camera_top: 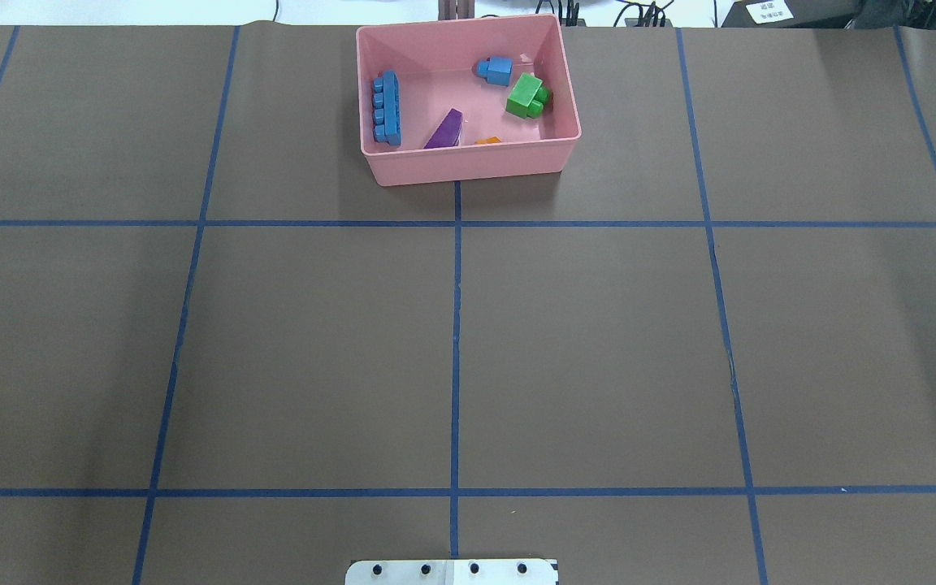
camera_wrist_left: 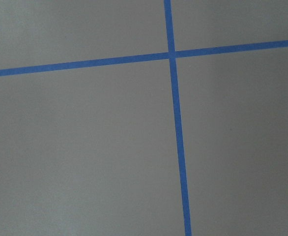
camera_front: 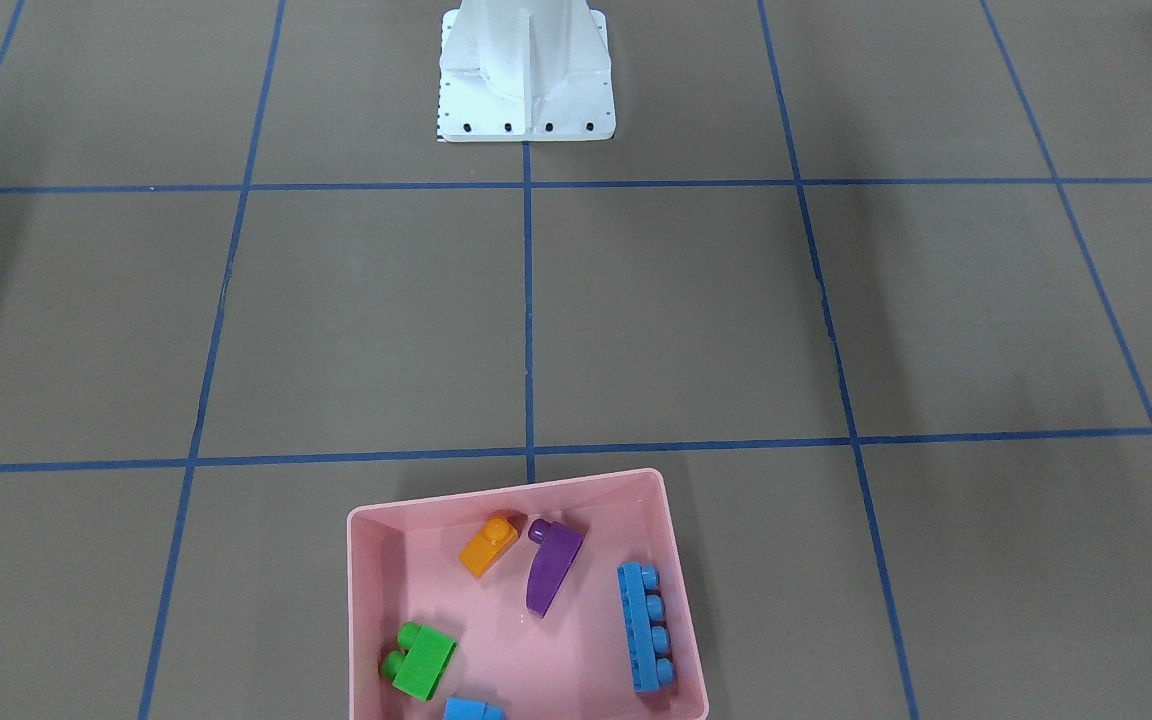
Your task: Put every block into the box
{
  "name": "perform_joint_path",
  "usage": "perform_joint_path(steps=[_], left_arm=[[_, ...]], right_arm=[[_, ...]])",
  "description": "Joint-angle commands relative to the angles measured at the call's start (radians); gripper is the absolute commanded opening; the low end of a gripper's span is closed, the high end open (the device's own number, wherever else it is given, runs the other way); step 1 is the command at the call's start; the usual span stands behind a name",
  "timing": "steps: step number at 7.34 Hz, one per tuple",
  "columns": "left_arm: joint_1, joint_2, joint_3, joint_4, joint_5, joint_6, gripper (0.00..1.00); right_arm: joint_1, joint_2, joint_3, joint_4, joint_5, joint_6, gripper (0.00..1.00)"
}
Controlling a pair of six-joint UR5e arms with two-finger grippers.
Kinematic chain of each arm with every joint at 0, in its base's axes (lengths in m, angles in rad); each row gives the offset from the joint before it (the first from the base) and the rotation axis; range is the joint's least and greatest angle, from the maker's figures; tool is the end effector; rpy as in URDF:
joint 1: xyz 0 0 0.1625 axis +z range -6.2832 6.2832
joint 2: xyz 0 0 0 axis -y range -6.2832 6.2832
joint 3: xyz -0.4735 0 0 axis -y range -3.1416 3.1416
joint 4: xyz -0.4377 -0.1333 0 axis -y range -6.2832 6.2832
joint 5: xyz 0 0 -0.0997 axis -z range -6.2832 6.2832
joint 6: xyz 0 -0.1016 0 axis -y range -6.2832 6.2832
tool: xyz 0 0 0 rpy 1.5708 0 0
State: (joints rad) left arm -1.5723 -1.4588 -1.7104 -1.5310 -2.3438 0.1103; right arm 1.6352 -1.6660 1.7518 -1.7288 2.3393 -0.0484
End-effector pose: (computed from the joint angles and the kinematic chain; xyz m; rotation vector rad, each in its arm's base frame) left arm -0.0631 -0.4833 0.6949 0.0316 0.7728 0.0986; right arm 0.0938 -0.4802 0.6764 -0.0252 -0.7708 0.0429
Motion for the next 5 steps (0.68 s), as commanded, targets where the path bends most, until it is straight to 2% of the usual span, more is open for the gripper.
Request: perform_joint_path(steps=[1, 2, 3, 5], left_arm=[[0.000, -0.002, 0.000, 0.002, -0.002, -0.009, 1.00], [0.000, -0.003, 0.000, 0.005, -0.002, -0.055, 1.00], [0.000, -0.006, -0.011, -0.004, 0.001, -0.199, 1.00], [0.000, -0.009, -0.003, -0.015, 0.006, -0.230, 1.00]], right_arm=[[0.000, 0.000, 0.000, 0.000, -0.002, 0.001, 1.00], [0.000, 0.000, 0.000, 0.000, -0.002, -0.001, 1.00], [0.000, 0.000, 0.000, 0.000, -0.002, -0.001, 1.00], [0.000, 0.000, 0.000, 0.000, -0.002, 0.001, 1.00]])
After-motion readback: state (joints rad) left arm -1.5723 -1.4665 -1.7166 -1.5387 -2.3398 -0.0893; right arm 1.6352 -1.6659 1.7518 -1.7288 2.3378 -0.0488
